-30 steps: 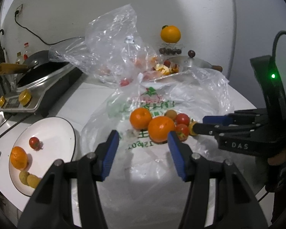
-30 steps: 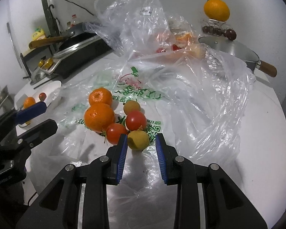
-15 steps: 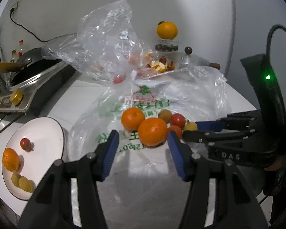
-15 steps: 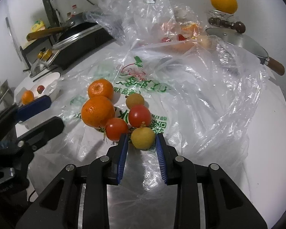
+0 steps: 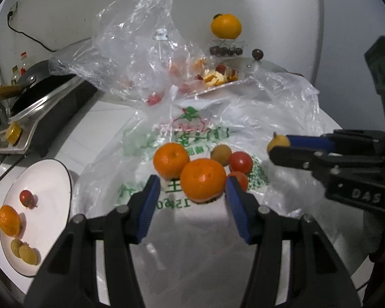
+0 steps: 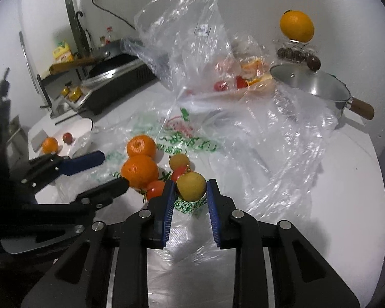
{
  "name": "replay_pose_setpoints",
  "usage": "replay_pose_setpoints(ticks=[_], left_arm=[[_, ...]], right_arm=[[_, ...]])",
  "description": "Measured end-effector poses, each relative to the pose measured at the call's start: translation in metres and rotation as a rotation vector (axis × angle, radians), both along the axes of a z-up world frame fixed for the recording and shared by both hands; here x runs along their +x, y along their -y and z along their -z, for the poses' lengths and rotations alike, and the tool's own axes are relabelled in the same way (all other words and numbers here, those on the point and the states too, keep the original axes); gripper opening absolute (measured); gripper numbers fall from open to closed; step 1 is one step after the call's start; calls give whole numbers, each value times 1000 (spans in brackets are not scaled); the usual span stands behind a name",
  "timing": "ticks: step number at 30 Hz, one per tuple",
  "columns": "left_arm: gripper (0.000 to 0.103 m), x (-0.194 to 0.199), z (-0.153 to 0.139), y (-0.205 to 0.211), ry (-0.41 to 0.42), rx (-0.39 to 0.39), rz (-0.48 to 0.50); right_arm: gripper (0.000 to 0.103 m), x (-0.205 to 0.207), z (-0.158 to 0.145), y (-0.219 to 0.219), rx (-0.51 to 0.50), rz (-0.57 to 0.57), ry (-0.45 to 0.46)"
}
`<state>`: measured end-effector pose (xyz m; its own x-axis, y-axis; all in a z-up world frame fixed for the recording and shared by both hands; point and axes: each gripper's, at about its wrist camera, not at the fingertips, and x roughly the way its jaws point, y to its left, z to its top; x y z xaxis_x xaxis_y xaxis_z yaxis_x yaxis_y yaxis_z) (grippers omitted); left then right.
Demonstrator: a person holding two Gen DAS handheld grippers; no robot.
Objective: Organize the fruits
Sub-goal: 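Grasp a mandarin with the left gripper while the right gripper holds its yellow fruit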
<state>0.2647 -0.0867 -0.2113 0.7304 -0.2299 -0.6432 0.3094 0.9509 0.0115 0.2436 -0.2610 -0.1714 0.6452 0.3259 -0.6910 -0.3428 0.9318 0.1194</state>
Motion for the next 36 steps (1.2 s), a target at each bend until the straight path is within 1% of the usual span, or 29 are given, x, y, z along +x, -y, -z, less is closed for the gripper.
replay_pose_setpoints(ticks=[5,10,17,22,25,32,36], left_arm=[[55,15,5,4,-64,-24,-35],[55,26,6,9,-93,-48,-44],[56,38,7,5,-133,-95,-59],[54,40,8,1,-140,-121,-49],[46,37,9,1,-144,-138,-33],[45,26,8,-1,-140,-160,-3],[45,17,3,-2,-119,-167,9]], right_arm=[[27,3,0,10,29,-4,11],[27,6,4,17,48,-13,2],[27,6,5,25,71,-16,7],[27,6,7,29,82,-13,6],[27,5,6,28,81,-14,11],[27,0,2,22,68,-22,22],[27,-3,-1,16,58,-25,27]])
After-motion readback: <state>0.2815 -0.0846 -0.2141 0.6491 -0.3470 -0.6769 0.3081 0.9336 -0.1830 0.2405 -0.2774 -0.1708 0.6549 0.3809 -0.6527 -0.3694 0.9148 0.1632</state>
